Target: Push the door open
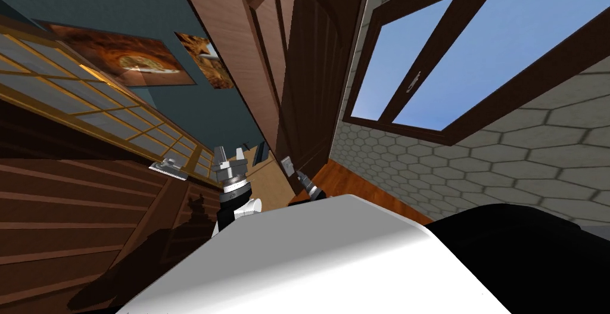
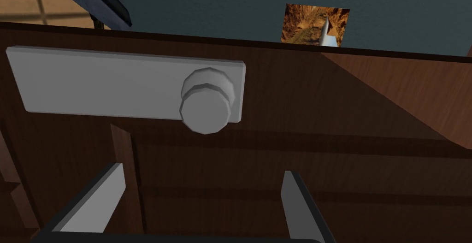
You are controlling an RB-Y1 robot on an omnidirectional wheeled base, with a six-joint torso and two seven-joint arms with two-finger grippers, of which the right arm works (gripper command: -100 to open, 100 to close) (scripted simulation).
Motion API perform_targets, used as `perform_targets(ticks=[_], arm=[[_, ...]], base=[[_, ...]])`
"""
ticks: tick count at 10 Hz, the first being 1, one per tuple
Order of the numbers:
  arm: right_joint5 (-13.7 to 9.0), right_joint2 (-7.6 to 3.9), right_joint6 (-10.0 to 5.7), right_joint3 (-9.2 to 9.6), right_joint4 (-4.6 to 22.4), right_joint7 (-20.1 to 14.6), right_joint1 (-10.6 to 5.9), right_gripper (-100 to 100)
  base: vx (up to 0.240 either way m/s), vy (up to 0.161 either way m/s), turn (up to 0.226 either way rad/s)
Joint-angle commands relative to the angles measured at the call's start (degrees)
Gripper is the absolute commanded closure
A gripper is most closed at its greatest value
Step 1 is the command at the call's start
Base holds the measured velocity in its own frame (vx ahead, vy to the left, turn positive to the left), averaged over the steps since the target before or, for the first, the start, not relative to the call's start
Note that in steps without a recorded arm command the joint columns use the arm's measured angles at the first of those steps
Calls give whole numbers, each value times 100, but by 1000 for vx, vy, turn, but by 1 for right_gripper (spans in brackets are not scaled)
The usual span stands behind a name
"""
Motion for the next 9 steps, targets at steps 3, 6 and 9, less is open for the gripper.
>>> perform_targets(ticks=[3, 6, 9], arm=[[-65, 122, 46, -60, 173, 44, -161, -100], [-85, 168, 67, -76, 227, 60, -213, -100], [-85, 168, 67, -76, 227, 60, -213, 100]], base=[[156, 134, 31], [147, 93, 22], [-15, -8, 9]])
